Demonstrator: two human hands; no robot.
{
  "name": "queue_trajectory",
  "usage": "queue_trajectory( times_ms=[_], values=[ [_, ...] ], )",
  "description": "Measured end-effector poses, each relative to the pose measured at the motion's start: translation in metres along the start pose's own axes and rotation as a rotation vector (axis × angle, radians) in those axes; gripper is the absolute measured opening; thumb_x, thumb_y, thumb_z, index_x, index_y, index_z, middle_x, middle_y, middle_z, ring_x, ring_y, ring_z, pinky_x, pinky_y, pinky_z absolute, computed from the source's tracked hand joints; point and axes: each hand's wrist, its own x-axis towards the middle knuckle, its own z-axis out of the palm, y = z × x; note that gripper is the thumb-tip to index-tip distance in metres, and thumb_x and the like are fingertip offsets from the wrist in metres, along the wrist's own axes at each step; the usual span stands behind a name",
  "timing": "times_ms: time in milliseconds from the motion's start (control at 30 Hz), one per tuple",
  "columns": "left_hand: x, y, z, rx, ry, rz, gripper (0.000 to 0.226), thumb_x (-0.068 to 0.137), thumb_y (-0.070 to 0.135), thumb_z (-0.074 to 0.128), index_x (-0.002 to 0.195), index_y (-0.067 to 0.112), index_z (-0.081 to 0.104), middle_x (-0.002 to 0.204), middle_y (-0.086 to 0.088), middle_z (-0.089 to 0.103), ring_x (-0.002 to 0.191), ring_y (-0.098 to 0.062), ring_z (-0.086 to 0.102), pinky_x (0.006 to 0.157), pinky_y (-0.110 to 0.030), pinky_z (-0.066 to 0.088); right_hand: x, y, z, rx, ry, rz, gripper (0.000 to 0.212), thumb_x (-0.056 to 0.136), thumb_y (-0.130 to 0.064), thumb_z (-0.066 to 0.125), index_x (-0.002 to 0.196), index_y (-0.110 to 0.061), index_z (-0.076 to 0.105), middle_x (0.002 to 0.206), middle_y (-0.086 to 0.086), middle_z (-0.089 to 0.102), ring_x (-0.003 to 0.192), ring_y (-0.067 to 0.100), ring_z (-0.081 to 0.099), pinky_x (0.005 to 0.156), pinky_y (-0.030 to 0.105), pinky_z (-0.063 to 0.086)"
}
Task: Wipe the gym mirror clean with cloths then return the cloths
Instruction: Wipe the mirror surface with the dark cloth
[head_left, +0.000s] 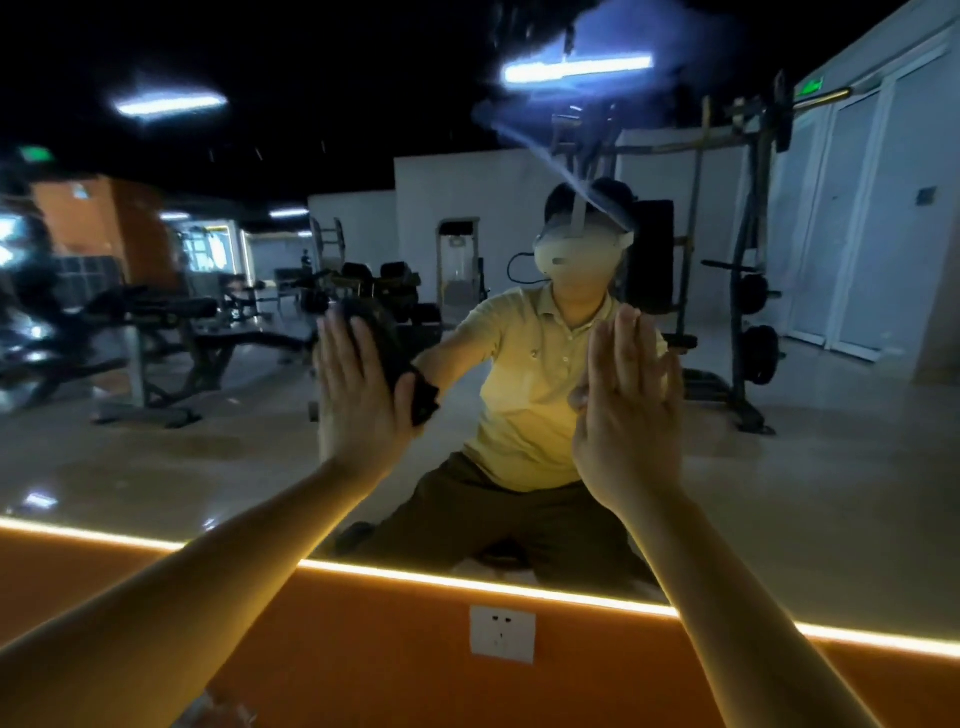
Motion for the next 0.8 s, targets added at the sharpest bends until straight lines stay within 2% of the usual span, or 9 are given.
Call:
queue_trajectory(
  times_ms=[133,200,267,367,433,500,600,667,800],
  values=[
    [-0.012,0.102,0.033,0.023,-0.004,0.342,0.08,0.11,0.052,0.027,0.167,0.008,-0.006,0.173,-0.019,-0.013,0.162,-0.034,-0.011,0.131,-0.048,-0.008,0.0,0.003,-0.002,-0.012,-0.03,-0.005,0.088,0.098,-0.024,0.048,0.166,-0.01,-0.006,0.172,0.015,-0.02,0.159,0.032,-0.017,0.13,0.055,0.002],
    [-0.011,0.105,0.035,0.078,-0.029,0.542,0.079,0.109,0.052,0.029,0.167,0.011,-0.007,0.174,-0.015,-0.015,0.161,-0.03,-0.013,0.13,-0.045,-0.013,0.002,0.0,-0.004,-0.007,-0.034,0.013,0.089,0.092,-0.023,0.046,0.166,-0.01,-0.002,0.173,0.015,-0.014,0.16,0.032,-0.012,0.129,0.056,0.007],
    [-0.004,0.073,0.032,0.121,-0.018,0.69,0.076,0.109,0.053,0.028,0.167,0.013,-0.002,0.174,-0.012,-0.014,0.161,-0.027,-0.014,0.13,-0.043,-0.014,0.002,-0.006,-0.003,0.006,0.006,0.047,0.09,0.09,-0.018,0.051,0.167,-0.01,0.005,0.174,0.015,-0.007,0.161,0.033,-0.006,0.129,0.056,0.014],
    [0.009,-0.013,0.023,0.168,0.003,0.636,0.073,0.111,0.056,0.015,0.168,0.014,-0.004,0.174,-0.014,-0.015,0.162,-0.03,-0.01,0.131,-0.044,-0.009,0.001,-0.017,0.004,0.017,0.049,0.123,0.091,0.091,-0.014,0.062,0.166,-0.007,0.011,0.174,0.015,-0.003,0.161,0.033,-0.003,0.129,0.056,0.014],
    [0.019,-0.075,0.013,0.154,0.043,0.488,0.076,0.111,0.057,0.018,0.167,0.011,-0.004,0.174,-0.018,-0.01,0.162,-0.034,-0.005,0.131,-0.046,-0.006,0.003,-0.023,0.009,-0.02,0.059,0.162,0.097,0.09,-0.016,0.071,0.166,-0.006,0.01,0.174,0.016,-0.002,0.161,0.034,-0.003,0.129,0.056,0.012],
    [0.029,-0.109,0.005,0.107,0.05,0.378,0.079,0.11,0.055,0.024,0.167,0.007,-0.002,0.174,-0.022,-0.004,0.162,-0.037,-0.002,0.132,-0.049,-0.002,0.004,-0.028,0.013,-0.036,0.048,0.187,0.095,0.091,-0.019,0.067,0.166,-0.005,0.01,0.174,0.016,-0.003,0.161,0.034,-0.003,0.129,0.056,0.012],
    [0.031,-0.102,0.007,-0.037,0.09,0.31,0.078,0.109,0.049,0.028,0.166,0.002,0.003,0.173,-0.024,-0.003,0.162,-0.04,-0.001,0.131,-0.053,0.002,0.007,-0.036,0.014,-0.005,0.091,0.226,0.083,0.092,-0.026,0.046,0.165,-0.003,0.013,0.174,0.016,0.002,0.161,0.034,0.001,0.128,0.058,0.016],
    [0.022,-0.083,0.017,-0.108,0.117,0.298,0.076,0.109,0.045,0.03,0.166,0.0,0.006,0.173,-0.024,-0.002,0.161,-0.041,0.001,0.131,-0.055,0.004,0.01,-0.04,0.016,-0.006,0.114,0.242,0.081,0.095,-0.025,0.045,0.165,-0.004,0.013,0.175,0.014,0.003,0.161,0.031,0.002,0.129,0.055,0.016],
    [0.004,-0.046,0.033,-0.129,0.091,0.578,0.076,0.108,0.044,0.031,0.167,0.007,0.002,0.174,-0.02,-0.004,0.162,-0.036,0.002,0.131,-0.05,-0.002,0.011,-0.043,0.017,0.0,0.171,0.26,0.073,0.101,-0.016,0.05,0.165,-0.006,0.017,0.175,0.01,0.007,0.162,0.025,0.004,0.13,0.05,0.019]
  ],
)
